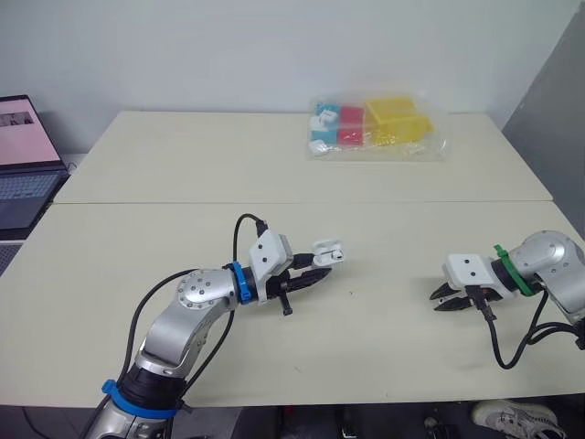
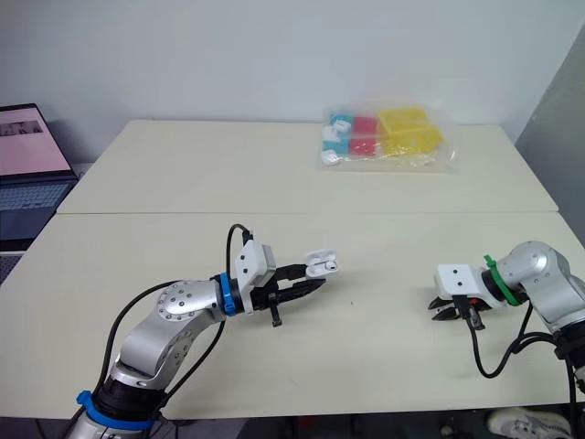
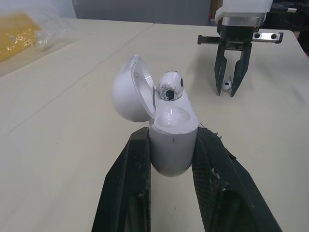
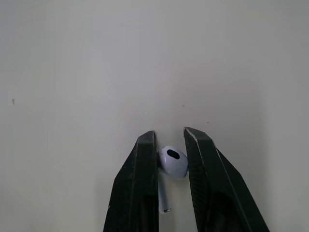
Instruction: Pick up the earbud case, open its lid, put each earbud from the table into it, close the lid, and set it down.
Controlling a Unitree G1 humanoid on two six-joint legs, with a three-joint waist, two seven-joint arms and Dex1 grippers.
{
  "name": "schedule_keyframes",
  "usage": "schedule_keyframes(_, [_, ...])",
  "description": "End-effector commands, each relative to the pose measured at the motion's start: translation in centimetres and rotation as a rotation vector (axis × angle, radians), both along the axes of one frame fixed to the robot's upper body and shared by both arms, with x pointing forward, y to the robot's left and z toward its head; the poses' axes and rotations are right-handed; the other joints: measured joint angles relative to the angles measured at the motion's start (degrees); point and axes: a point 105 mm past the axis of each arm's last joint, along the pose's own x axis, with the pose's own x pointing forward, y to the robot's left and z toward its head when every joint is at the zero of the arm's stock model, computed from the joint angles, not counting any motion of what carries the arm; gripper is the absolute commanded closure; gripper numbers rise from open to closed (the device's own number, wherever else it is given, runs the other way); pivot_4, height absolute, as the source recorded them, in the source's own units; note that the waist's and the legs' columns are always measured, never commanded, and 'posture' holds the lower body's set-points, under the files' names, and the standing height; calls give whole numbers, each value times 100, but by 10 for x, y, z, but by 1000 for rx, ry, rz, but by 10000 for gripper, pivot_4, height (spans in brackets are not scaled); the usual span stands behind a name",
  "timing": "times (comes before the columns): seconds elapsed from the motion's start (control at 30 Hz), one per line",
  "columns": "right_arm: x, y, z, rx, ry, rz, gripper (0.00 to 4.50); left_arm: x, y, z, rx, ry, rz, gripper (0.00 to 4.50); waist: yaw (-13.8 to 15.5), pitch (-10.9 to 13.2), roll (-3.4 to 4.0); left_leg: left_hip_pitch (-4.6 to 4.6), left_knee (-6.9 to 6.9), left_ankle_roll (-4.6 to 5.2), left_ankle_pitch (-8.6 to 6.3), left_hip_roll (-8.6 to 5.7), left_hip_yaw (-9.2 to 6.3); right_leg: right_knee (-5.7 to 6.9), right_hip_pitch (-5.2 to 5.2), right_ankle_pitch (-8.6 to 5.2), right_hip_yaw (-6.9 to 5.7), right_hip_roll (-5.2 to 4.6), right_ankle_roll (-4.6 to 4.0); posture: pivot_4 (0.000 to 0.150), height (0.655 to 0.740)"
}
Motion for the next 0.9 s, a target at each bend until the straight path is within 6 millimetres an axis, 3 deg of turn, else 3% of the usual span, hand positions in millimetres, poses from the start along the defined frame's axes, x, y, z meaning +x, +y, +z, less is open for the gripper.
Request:
schedule_keyframes(0.03, [-1, 0, -5, -7, 26, -10, 40572, -5, -1, 12, -20, -42, -13, 37030, 0, 0, 0, 14, -1, 0, 0, 0, 0, -2, 13, -1, 0, -1, -1, 1500, 7400])
schedule_keyframes(0.1, [-1, 1, -5, -8, 17, -5, 40572, -5, -1, 12, -19, -41, -14, 37030, 0, 0, -1, 34, -2, 0, 0, 0, -2, -3, 32, -2, -1, -3, -3, 1500, 7400])
schedule_keyframes(0.4, [0, 2, 6, 5, -44, 57, 9219, -6, -5, 10, -24, -35, -20, 37030, 17, 0, 0, 46, -9, 0, 0, 0, -1, -6, 41, -4, 1, -3, -4, 1500, 7400])
schedule_keyframes(0.63, [-5, 5, 57, 56, -118, 30, 9090, -4, -5, 10, -35, -37, -17, 37030, 30, 8, 12, 43, -9, 0, 0, 2, -2, -3, 37, -4, 7, -14, -3, 1500, 7400])
schedule_keyframes(0.77, [-2, -11, 52, -101, -186, -70, 9090, -4, -6, 7, -32, -38, -19, 37030, 36, 6, 8, 41, -9, -1, -1, 4, -4, -9, 41, -4, -2, -17, -3, 1500, 7400])
schedule_keyframes(0.9, [-20, 2, 48, -130, -86, -211, 9090, -2, -11, 6, -33, -44, -32, 37030, 43, 6, 10, 20, -9, -1, -1, 6, -2, -5, 21, -5, 0, -23, -3, 1500, 7400])
